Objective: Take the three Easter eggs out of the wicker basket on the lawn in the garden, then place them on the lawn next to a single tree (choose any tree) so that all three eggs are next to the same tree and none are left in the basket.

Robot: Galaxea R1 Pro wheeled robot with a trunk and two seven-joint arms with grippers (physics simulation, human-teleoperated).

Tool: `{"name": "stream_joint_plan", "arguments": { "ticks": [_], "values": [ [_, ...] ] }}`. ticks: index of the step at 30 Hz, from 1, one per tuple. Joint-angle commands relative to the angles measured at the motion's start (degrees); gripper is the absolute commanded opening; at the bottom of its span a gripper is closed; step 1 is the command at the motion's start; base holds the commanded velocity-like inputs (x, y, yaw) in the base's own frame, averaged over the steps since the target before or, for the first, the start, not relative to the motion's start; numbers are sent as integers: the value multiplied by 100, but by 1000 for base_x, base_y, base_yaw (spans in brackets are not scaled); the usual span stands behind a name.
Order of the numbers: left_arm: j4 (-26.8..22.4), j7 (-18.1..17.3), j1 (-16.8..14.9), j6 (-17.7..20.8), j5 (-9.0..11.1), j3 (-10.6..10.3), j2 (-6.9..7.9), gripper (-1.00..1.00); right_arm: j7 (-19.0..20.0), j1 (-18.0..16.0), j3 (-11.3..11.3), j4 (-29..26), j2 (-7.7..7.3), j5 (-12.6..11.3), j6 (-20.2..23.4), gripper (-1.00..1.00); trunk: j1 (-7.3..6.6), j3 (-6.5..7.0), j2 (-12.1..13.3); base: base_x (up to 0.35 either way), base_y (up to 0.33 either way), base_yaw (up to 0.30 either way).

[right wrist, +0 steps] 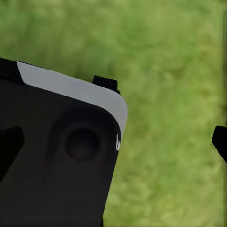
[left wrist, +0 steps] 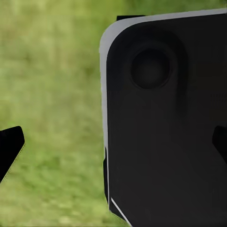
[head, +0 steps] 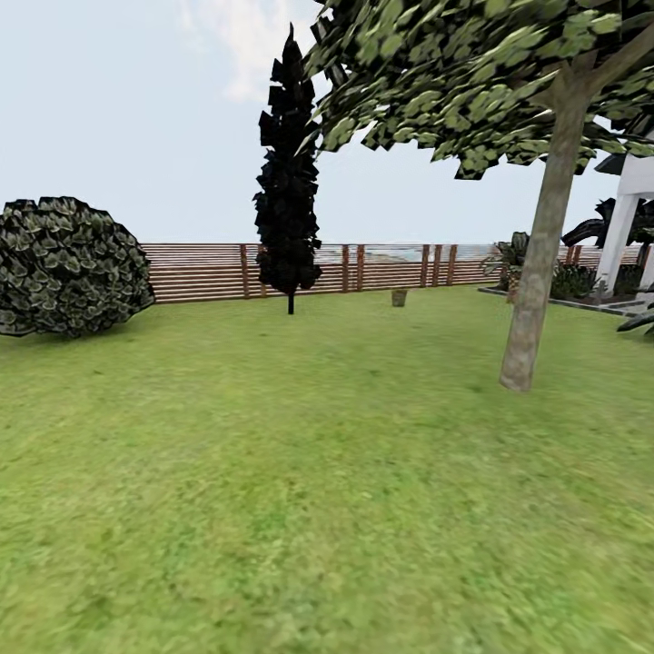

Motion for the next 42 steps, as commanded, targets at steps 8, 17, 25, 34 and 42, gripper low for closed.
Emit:
{"name": "stream_joint_plan", "arguments": {
  "ticks": [8, 17, 25, 34, 42],
  "values": [
    [-10, 8, 4, -8, -4, -13, 0, 100, 1, -11, 26, 28, 7, 11, -35, 100, 4, -5, -3, 332, 0, -1],
    [-13, 8, 4, -8, -4, -10, 0, 100, 1, -12, 26, 29, 7, 4, -33, 100, 4, -5, -3, 332, 0, 0],
    [-14, 8, 4, -8, -4, -9, 0, 100, 1, -11, 26, 29, 7, 3, -33, 100, 4, -5, -3, 332, 0, 0],
    [-8, 8, 4, -8, -4, -11, 0, 100, 1, -11, 25, 27, 7, 3, -33, 100, 4, -5, -3, 332, 0, 0],
    [-9, 8, 4, -8, -4, -14, 0, 100, 1, -10, 24, 25, 7, 6, -37, 100, 4, -5, -3, 332, 0, 0]
  ]
}}
